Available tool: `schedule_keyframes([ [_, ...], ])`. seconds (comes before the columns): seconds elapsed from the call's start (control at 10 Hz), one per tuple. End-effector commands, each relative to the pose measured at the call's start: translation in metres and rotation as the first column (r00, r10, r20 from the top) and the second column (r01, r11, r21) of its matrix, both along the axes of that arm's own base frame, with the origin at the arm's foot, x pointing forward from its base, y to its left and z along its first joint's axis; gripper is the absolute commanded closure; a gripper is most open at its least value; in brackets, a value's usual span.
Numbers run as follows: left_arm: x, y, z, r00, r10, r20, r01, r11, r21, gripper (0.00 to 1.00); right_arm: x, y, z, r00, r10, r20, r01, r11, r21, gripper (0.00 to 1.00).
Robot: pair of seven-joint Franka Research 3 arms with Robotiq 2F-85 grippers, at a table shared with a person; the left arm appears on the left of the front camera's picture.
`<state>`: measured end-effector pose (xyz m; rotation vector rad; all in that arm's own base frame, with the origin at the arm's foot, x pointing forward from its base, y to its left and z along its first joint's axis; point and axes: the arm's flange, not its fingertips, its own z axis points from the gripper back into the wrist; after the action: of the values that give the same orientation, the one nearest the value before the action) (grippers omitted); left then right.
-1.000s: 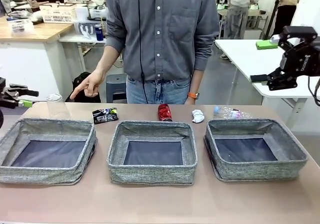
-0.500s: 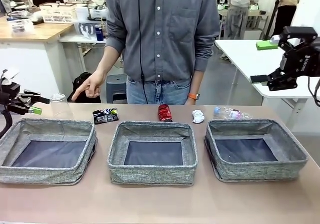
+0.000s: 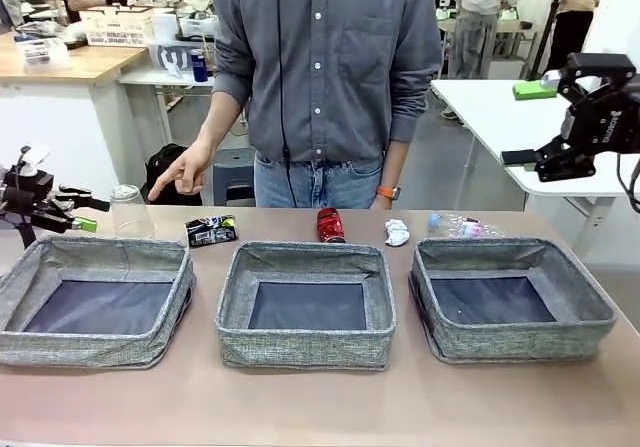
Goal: Sort the waste into the appropriate baskets.
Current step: Pick up the waste item pointed out by the person.
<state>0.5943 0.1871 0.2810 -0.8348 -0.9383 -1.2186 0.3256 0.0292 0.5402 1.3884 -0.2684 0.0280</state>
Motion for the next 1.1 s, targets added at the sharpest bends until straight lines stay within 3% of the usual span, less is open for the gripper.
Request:
schedule_keyframes([
  [0.0,0.010,-0.001,-0.001,0.995,0.074,0.073,-0.072,0.997,-0.019,0.00,0.002,0.002,0.003,1.000,-0.002,0.017,0.001,1.000,0.022,0.00],
  [0.6,0.034,-0.022,-0.012,0.991,0.115,0.067,-0.112,0.993,-0.047,0.00,0.002,0.002,0.003,1.000,-0.002,0.017,0.001,1.000,0.022,0.00],
  [1.0,0.046,-0.035,-0.021,0.995,0.089,0.047,-0.086,0.994,-0.067,0.00,0.002,0.002,0.003,1.000,-0.002,0.017,0.001,1.000,0.022,0.00],
])
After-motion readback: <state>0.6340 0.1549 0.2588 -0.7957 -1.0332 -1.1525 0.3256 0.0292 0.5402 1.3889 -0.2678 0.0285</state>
